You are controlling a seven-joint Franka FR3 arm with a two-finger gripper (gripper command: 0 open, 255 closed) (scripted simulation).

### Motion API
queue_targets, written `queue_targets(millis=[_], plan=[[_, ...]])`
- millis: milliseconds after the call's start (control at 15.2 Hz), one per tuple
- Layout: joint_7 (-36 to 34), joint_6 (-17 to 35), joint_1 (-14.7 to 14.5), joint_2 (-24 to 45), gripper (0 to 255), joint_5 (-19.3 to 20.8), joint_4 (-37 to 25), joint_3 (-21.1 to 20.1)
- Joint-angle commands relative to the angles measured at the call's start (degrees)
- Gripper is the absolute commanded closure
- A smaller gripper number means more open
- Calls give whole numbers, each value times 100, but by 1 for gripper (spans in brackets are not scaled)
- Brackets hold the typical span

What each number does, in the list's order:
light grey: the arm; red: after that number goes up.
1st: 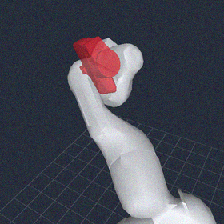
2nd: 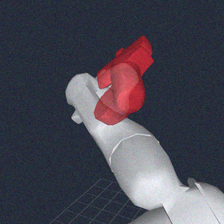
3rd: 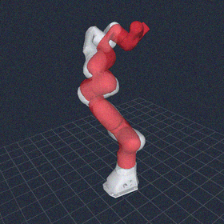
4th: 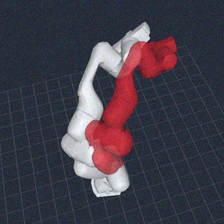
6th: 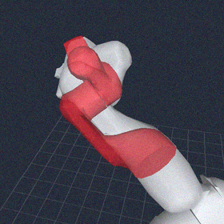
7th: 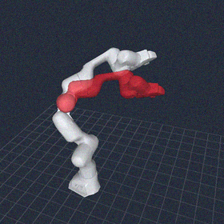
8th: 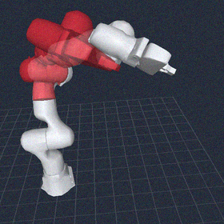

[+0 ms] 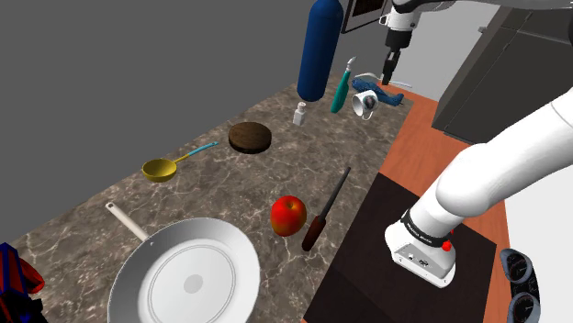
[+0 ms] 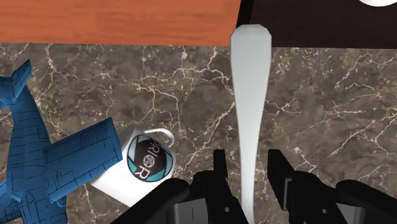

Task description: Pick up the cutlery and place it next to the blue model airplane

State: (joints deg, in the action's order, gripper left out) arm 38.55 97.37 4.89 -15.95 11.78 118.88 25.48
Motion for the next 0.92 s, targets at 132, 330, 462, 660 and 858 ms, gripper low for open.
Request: queue_targets(millis=[132,330,462,660,858], plan=[[116,239,31,151,255,-9,77,105],[103,471,38,183,255,-4,278,129],[96,626,43,211,255,-3,407,147],[90,861,48,264,255,-4,591,174],[86,1098,53,330,255,-9,766,202]])
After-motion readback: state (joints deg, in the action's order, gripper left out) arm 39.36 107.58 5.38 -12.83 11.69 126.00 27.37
